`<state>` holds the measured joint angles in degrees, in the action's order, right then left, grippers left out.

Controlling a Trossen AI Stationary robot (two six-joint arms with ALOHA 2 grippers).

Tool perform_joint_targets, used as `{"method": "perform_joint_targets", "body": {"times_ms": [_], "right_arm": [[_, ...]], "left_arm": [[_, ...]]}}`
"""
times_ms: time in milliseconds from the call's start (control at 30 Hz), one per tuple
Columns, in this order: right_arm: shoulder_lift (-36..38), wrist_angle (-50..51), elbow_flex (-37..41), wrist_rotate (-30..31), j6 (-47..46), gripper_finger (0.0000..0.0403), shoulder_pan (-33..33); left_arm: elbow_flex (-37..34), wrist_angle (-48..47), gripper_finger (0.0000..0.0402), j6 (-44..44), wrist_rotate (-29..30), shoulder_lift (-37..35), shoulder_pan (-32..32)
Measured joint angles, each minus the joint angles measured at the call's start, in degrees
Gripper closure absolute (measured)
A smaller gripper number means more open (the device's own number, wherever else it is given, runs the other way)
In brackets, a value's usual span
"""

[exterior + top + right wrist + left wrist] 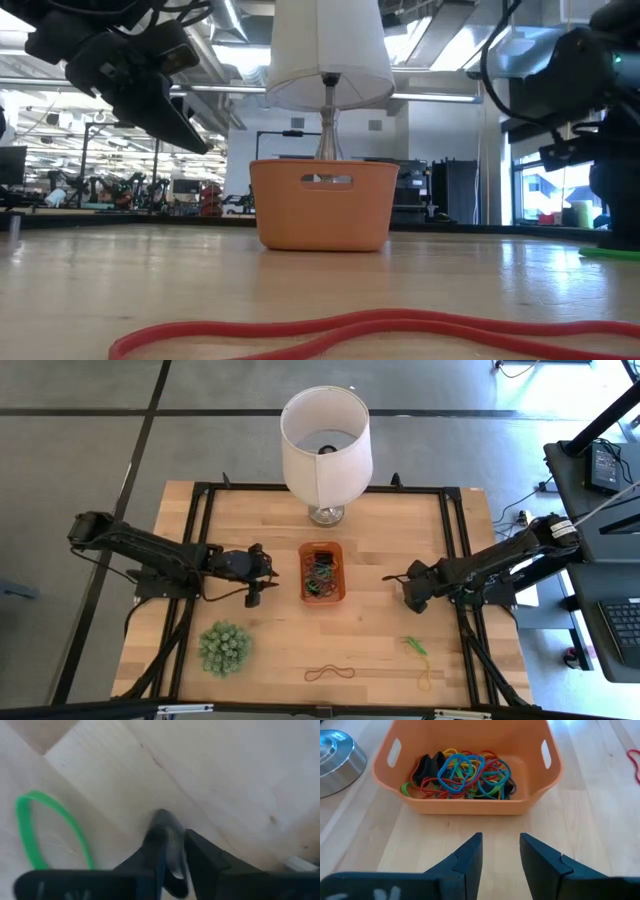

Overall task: Pick and place rubber bands into bin
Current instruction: Put the black rubber band into the orange bin

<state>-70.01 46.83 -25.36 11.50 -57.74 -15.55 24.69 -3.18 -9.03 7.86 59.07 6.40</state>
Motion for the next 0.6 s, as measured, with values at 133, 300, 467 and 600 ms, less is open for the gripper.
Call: {"method": "perform_joint_targets", "body": {"times_ms": [133, 300, 467, 600], "right_arm": [[0.21, -0.91, 1.0, -0.39, 0.57, 0.0343, 1.05], [-0.44, 4.15, -3.19, -0.99, 2.33, 0.0393, 1.16], [-0.29, 8.18, -11.33, 1.2, 4.4, 0.0399, 1.14], [-0.27, 10.27, -19.05, 5.49, 6.26, 0.0399, 1.14]], "left_arm": [[0.0, 0.02, 0.0277, 0.8, -0.05, 0.0, -0.22], [0.0, -0.04, 0.0277, 1.86, -0.05, 0.02, -0.21], [0.0, -0.04, 0.0277, 2.34, -0.07, 0.02, -0.8], [-0.01, -0.04, 0.0277, 2.32, -1.34, -0.25, -2.4]]}}
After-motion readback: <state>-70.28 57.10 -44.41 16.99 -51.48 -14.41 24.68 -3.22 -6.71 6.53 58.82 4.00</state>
